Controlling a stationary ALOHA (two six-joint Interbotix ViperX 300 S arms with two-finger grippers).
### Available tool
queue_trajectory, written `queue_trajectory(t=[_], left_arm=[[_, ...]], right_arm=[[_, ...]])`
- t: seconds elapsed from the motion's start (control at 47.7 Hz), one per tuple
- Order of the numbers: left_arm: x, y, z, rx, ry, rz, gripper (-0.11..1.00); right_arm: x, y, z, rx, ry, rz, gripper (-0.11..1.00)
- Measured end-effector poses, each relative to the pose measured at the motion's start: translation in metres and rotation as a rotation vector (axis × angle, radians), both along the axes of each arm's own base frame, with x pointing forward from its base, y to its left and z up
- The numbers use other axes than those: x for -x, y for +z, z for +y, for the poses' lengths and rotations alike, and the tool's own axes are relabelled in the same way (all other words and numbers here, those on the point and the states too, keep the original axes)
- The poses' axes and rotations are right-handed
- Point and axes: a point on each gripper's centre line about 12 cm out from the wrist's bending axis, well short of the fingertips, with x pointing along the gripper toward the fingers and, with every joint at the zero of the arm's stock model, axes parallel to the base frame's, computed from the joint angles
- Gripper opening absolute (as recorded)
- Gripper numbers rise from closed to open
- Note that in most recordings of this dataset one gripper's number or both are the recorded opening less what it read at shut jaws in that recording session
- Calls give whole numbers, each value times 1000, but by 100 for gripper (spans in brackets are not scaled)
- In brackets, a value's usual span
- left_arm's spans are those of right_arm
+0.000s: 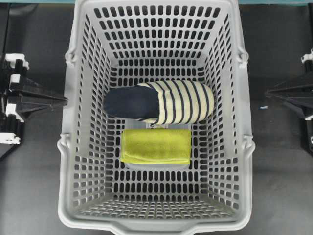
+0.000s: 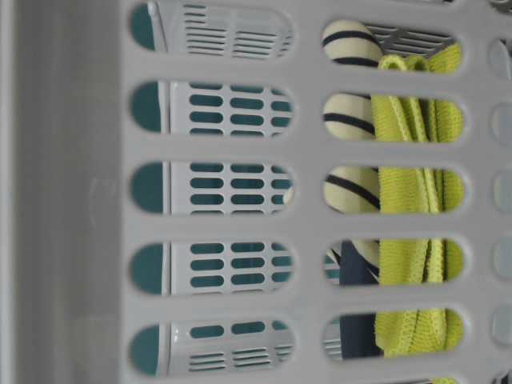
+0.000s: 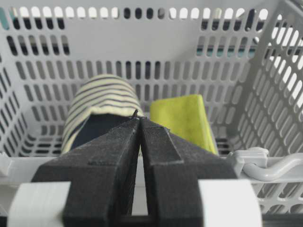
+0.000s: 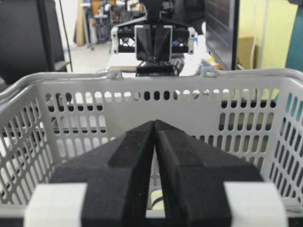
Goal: Pick up the yellow cloth from the shopping basket with the left arm.
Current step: 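Move the open left gripper over the folded yellow cloth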
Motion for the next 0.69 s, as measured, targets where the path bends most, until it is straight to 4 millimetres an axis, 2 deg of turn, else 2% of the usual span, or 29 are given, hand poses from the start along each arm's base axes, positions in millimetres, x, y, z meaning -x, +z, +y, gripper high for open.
queue_trajectory(t=[0.084,0.231,0.377,0.692], left_arm=[[-3,3,-1,5,-5,25,0],[-29,31,-1,8,-4,175,0],[-59,40,-6,-5,-16,376,0],[-131,33,-17,-27,-35,685,0]], right_arm=[[0,-2,0,-3,-2,8,-1],[-1,-7,-2,-23,-8,54,-1],[-2,-15,-1,-42,-6,115,-1],[-1,-26,0,-70,-2,225,2]])
